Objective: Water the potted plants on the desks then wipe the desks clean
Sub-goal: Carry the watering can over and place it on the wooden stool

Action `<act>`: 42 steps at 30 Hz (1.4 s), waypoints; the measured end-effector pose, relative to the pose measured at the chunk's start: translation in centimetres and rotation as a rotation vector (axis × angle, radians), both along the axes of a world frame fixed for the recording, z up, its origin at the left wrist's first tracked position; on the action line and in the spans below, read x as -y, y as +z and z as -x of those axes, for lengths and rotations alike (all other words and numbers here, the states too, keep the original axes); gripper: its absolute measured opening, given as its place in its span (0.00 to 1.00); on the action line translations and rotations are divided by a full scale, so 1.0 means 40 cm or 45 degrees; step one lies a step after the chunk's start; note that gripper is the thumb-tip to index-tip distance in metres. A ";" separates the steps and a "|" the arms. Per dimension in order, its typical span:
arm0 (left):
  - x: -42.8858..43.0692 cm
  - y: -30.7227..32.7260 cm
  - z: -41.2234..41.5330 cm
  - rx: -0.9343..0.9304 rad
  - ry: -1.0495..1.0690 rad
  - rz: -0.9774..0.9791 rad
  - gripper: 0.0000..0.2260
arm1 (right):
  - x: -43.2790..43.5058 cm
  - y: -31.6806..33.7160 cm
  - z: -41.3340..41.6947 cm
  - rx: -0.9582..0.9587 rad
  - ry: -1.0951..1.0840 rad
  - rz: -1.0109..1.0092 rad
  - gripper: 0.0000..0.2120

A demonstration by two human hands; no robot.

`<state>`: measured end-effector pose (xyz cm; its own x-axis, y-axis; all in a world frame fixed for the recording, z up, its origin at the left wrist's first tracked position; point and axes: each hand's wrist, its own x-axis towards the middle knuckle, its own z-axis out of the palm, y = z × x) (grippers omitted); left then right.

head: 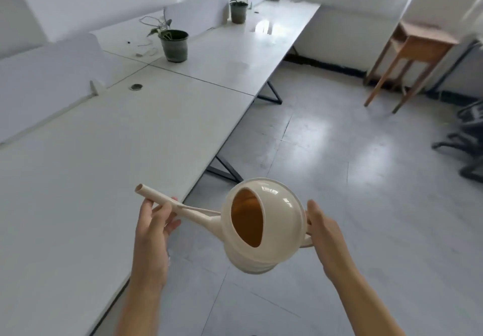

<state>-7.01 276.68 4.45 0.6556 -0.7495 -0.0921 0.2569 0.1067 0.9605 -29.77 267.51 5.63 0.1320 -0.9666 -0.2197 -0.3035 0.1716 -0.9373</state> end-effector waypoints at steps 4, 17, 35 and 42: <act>0.112 0.002 0.212 0.005 -0.164 -0.026 0.16 | 0.028 0.014 0.217 0.007 -0.266 0.000 0.26; 0.451 0.004 0.660 0.118 -0.810 -0.148 0.14 | 0.124 0.000 0.681 -0.052 -0.928 -0.076 0.31; 1.132 0.006 1.114 0.151 -0.918 -0.152 0.13 | 0.723 -0.009 1.106 -0.347 -1.079 -0.078 0.26; 1.359 -0.004 1.321 0.225 -0.812 -0.152 0.23 | 0.971 -0.011 1.314 -0.253 -1.028 -0.027 0.28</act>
